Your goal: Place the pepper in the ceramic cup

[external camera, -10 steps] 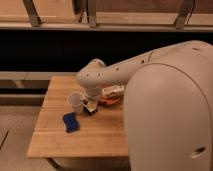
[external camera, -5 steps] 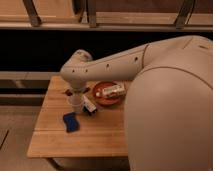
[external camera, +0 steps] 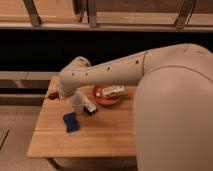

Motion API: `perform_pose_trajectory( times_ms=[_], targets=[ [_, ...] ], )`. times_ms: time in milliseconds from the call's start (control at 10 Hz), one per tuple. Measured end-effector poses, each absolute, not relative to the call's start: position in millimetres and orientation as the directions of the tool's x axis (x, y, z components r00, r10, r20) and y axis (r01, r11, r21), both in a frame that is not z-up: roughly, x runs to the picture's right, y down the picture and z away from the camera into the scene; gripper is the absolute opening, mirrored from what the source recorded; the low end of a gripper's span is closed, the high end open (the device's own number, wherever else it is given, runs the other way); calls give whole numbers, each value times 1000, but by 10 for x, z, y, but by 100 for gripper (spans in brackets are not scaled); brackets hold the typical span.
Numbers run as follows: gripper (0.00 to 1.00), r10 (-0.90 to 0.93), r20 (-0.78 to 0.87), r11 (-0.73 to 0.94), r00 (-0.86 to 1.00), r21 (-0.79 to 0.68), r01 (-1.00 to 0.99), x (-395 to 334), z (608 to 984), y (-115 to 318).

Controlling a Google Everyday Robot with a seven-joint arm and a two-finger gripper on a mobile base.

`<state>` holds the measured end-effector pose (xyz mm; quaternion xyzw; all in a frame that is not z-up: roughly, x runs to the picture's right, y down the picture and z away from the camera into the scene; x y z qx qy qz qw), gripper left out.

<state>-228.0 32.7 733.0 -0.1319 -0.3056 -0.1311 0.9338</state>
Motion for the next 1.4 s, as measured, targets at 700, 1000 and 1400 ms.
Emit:
perform_pose_trajectory(
  times_ms=[700, 1000, 1400],
  targets=[
    [0, 86, 878, 990, 471, -128, 56, -1504, 7499, 280],
    [0, 104, 924, 980, 369, -159, 122, -1412, 7614, 617],
    [0, 70, 927, 956, 367, -167, 240, -1548, 7791, 802]
  ],
)
